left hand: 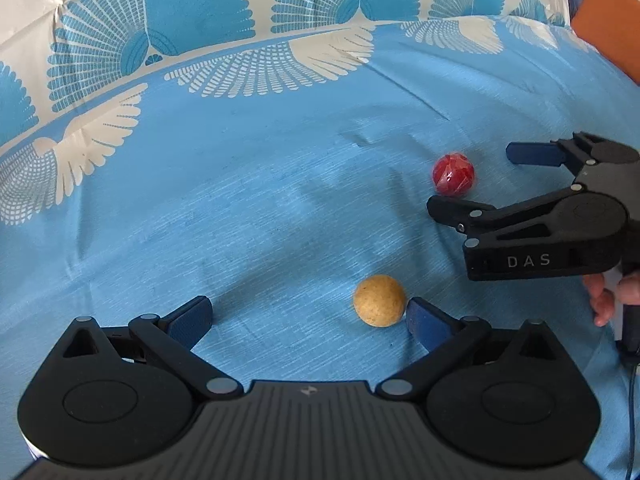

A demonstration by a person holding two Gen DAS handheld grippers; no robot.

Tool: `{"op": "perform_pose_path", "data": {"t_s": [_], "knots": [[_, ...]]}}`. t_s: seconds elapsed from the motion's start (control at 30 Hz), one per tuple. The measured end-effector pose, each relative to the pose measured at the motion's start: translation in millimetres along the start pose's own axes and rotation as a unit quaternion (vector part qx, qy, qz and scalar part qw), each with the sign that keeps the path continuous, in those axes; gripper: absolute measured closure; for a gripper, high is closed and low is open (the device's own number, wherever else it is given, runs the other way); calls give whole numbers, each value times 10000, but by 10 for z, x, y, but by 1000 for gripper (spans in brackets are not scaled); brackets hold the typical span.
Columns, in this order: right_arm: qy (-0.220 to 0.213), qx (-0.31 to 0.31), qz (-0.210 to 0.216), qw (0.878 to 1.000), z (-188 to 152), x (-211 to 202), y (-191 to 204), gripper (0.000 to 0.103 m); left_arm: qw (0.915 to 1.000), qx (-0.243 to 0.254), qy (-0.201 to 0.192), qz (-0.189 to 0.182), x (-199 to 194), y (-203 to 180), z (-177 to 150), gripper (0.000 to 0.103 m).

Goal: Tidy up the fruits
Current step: 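Move both tools toward the yellow fruit and wrapped red plum on the sheet, then grasp the yellow fruit with the left tool while the right tool grasps the wrapped red plum, then carry the yellow fruit and wrapped red plum over the plate with both tools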

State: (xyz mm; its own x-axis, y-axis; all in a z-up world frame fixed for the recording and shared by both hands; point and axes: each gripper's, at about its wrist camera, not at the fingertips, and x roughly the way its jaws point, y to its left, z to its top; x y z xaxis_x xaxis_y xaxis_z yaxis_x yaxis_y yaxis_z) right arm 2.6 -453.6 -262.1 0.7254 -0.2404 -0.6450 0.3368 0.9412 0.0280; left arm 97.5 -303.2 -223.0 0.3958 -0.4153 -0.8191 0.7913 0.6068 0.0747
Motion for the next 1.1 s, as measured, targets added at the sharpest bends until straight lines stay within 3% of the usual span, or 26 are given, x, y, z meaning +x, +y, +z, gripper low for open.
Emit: {"op": "perform_pose_path", "data": {"t_s": [0.43,0.5,0.53,0.57,0.6,0.63,0.7,0.9,1.1], "knots": [[2,28,20,10000,3,-14,-3,1,9994,302,-145,-116,-60,-123,9,1],[4,28,15,10000,5,-15,2,1,9990,348,-162,-240,-87,-143,7,16],[16,-6,7,10000,8,-16,8,1,9984,363,-131,-423,-118,-156,14,35],[15,-48,95,9999,18,-30,24,9,9979,412,-143,-472,-162,-187,23,65],[-40,-79,316,9995,30,-61,46,40,9977,509,-152,-426,-197,-224,33,76],[-23,-113,497,9987,47,-79,75,56,9974,568,-152,-418,-224,-248,42,75],[55,-112,512,9986,74,-82,127,70,9978,448,-115,-473,-251,-237,54,75],[125,392,241,9989,157,-248,102,70,9991,55,-34,-409,-531,-105,66,75],[-211,684,84,9974,297,-941,119,70,9994,-293,91,-136,-1108,35,57,75]]}}
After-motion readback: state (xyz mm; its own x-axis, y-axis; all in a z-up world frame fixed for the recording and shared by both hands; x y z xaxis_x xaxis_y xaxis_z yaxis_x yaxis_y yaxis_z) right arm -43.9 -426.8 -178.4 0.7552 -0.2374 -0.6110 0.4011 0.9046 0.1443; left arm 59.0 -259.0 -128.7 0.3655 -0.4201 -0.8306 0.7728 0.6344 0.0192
